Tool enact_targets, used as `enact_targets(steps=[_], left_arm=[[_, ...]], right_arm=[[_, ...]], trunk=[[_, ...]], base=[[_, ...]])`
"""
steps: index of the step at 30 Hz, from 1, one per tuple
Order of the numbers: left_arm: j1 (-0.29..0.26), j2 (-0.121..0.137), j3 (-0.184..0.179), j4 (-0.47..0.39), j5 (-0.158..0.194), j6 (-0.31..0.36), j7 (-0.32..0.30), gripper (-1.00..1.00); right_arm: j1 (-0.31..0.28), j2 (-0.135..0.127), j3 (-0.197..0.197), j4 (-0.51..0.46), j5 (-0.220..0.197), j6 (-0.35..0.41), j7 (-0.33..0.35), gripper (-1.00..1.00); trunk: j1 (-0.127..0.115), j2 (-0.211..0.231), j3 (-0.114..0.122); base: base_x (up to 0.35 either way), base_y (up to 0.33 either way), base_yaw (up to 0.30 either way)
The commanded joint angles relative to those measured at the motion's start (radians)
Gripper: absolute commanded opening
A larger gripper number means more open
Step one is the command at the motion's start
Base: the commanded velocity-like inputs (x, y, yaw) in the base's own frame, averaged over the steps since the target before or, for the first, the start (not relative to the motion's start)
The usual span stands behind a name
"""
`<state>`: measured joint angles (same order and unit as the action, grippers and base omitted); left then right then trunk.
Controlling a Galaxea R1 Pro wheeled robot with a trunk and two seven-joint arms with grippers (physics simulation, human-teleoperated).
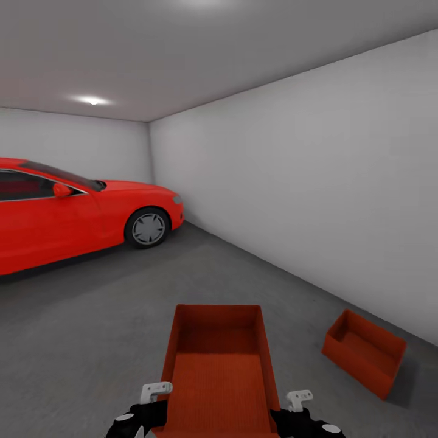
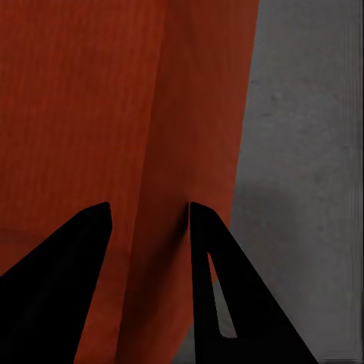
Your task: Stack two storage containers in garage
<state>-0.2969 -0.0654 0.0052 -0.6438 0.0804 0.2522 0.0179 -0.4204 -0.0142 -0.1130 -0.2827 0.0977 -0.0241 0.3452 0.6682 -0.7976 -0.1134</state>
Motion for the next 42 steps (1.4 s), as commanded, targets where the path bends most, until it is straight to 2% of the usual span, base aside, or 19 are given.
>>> enact_targets(steps=[1,10,42], left_arm=[[-0.001,-0.028,0.009,-0.036,0.004,-0.031,0.004,-1.0],[-0.001,-0.027,0.009,-0.036,0.004,-0.031,0.003,-1.0],[-0.001,-0.028,0.009,-0.036,0.004,-0.031,0.002,-1.0]], right_arm=[[0.0,0.03,-0.008,0.004,0.02,-0.002,0.009,-1.0],[0.0,0.03,-0.008,0.004,0.02,-0.002,0.009,-1.0],[0.0,0.03,-0.008,0.004,0.02,-0.002,0.008,-1.0]], trunk=[[0.0,-0.001,-0.002],[0.0,-0.001,-0.002],[0.0,-0.001,-0.002]], base=[[0.0,0.0,-0.276],[0.078,0.0,-0.276],[0.323,0.0,-0.276]])
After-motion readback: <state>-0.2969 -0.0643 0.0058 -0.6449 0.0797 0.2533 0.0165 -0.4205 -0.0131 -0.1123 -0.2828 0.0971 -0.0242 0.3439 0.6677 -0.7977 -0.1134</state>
